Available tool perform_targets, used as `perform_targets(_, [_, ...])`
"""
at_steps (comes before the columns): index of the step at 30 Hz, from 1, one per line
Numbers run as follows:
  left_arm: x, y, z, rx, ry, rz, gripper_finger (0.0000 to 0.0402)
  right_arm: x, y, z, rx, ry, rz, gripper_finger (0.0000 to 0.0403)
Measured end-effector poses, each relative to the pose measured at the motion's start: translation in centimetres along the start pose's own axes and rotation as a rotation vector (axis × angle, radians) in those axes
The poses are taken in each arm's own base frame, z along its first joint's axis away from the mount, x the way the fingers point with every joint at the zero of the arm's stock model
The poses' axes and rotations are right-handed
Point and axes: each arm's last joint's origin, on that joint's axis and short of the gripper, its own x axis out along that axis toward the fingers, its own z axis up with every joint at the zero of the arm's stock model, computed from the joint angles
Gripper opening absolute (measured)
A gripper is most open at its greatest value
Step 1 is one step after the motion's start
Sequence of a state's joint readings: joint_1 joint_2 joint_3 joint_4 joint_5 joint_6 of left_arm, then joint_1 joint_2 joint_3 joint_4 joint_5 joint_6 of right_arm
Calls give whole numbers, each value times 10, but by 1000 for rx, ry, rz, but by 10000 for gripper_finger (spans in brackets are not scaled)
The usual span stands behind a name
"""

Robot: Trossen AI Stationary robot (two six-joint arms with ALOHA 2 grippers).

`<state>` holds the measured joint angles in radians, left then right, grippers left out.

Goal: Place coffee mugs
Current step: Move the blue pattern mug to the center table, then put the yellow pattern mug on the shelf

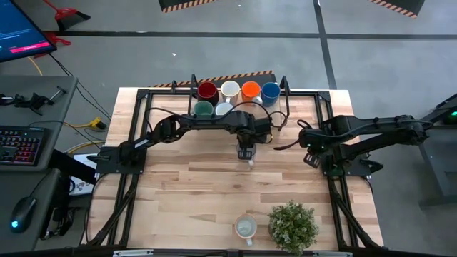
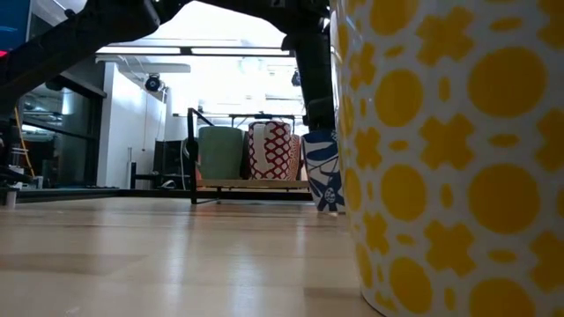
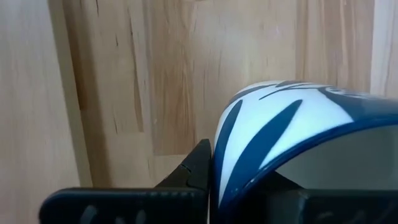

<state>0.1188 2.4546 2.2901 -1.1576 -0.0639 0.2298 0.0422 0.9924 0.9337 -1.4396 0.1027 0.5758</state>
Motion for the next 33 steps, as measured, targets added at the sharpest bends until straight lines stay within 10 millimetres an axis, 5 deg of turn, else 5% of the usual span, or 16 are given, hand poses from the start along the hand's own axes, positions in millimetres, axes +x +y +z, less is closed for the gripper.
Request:
perform_targets(13, [-3,1,1,-20,-1,4,89,0,-1,1,-21,-21,-29,94])
perform_targets(28, [-45,0,-6,-52,23,7,168,0,-1,1,-59,-30,-34,94])
perform_targets(33, [-75,-5,-16,-109,58,-1,174,0,0,2,-60,-31,-33,94])
